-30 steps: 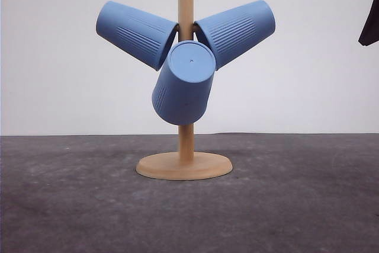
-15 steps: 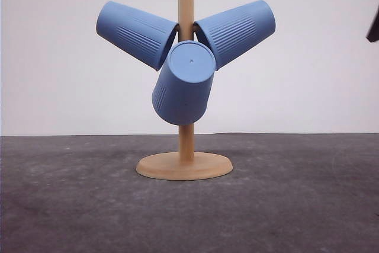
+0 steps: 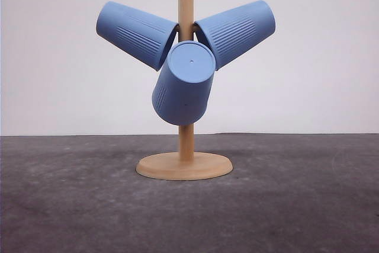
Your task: Place three cups
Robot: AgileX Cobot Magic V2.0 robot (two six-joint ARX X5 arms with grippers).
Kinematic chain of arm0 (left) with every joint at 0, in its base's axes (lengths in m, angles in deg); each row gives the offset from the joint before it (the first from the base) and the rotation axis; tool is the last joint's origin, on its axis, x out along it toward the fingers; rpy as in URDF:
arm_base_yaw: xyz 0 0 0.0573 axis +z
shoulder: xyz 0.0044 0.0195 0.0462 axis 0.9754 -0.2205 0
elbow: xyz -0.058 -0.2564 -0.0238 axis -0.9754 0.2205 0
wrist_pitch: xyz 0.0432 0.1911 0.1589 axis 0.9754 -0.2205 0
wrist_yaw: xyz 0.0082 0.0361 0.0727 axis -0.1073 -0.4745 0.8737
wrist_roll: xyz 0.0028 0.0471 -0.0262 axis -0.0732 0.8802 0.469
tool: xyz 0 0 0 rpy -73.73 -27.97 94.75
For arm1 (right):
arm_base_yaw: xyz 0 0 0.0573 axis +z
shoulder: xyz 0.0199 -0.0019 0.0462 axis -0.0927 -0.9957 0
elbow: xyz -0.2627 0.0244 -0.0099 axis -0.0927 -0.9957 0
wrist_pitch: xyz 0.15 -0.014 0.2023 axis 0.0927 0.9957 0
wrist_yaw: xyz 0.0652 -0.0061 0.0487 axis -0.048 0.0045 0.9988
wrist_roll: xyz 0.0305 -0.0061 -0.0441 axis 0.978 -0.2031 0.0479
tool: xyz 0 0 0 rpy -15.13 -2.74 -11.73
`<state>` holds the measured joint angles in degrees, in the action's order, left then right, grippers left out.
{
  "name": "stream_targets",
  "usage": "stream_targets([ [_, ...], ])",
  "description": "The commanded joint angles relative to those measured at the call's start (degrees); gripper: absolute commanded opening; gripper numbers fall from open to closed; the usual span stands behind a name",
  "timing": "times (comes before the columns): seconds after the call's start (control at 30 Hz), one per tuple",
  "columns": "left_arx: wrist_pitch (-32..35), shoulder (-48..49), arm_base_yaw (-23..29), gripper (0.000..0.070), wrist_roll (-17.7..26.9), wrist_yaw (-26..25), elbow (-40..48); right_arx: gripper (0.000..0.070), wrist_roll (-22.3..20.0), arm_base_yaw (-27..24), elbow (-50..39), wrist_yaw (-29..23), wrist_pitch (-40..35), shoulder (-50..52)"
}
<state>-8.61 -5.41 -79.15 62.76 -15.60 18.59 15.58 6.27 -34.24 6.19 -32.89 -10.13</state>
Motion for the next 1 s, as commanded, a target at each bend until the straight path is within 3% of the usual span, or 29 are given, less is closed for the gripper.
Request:
stream_targets([
  [0.0, 0.5, 0.0, 0.0, 0.0, 0.0, -0.2, 0.8, 0.0015, 2.1, -0.1, -1.8, -0.2, -0.5, 3.9],
  [0.1, 0.5, 0.0, 0.0, 0.0, 0.0, -0.2, 0.8, 0.0015, 2.4, -0.1, -2.5, -0.6, 2.1, 8.1],
  [0.97, 0.5, 0.0, 0.0, 0.0, 0.0, -0.2, 0.8, 0.0015, 2.4, -0.7, -2.5, -1.3, 2.1, 7.8],
])
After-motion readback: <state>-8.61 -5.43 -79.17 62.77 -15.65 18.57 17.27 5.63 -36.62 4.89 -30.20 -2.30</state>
